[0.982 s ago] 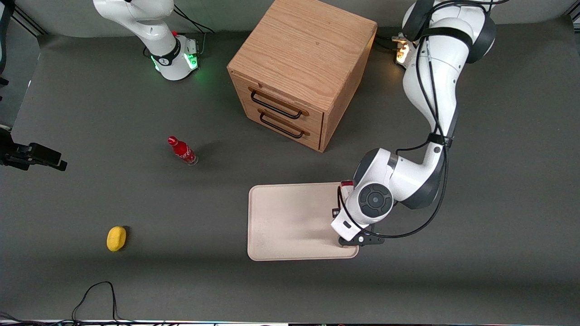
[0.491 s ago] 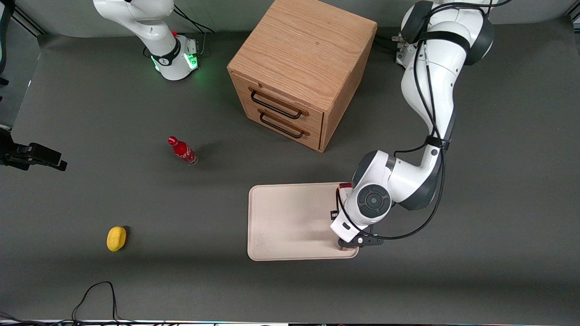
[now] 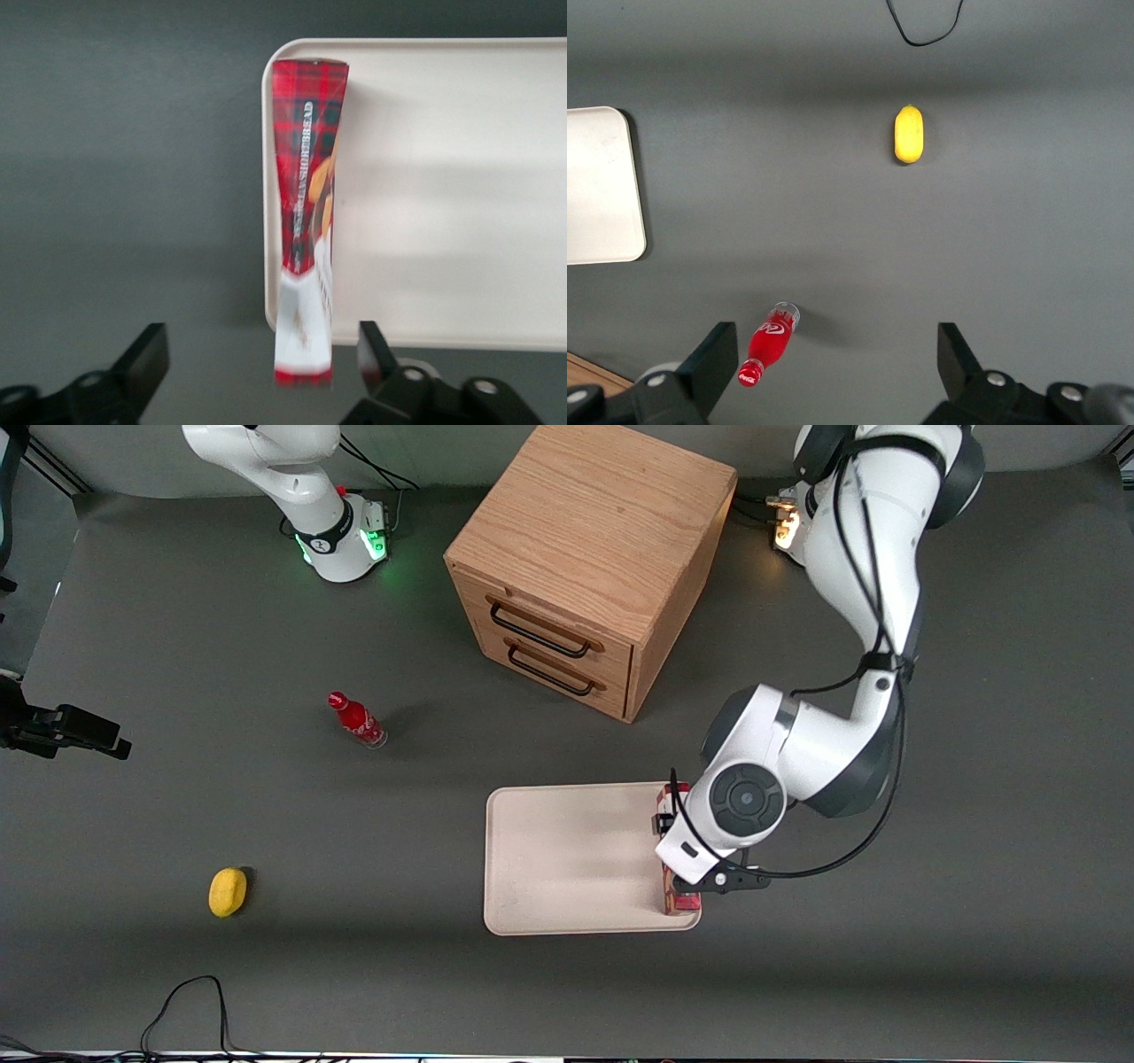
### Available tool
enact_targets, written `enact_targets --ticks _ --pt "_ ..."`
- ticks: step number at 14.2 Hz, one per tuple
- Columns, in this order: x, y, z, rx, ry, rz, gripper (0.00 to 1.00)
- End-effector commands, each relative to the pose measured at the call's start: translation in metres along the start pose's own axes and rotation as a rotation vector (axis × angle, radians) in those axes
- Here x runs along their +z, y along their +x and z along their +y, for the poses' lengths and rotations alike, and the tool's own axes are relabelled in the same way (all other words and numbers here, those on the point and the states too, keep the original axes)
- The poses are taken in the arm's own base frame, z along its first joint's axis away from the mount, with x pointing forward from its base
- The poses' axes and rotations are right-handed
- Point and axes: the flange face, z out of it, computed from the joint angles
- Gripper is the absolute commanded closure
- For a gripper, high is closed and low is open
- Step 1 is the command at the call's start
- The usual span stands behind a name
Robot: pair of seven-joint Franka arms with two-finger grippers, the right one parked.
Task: Place red cookie box on tray
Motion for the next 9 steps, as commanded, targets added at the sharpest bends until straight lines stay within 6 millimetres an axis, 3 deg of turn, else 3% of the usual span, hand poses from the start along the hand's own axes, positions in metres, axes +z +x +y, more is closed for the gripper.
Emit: enact_targets --ticks 1,5,7,9 --pt "-0.081 -0.04 -0.012 -0.014 0.022 0.01 0.0" --pt "-0.178 -0.089 -0.055 -0.018 0.036 0.012 0.0" --pt "-0.194 -0.096 -0.094 -0.044 0.044 -0.005 0.0" --pt "-0.198 -0.103 -0.137 -0.033 0.045 -0.01 0.0"
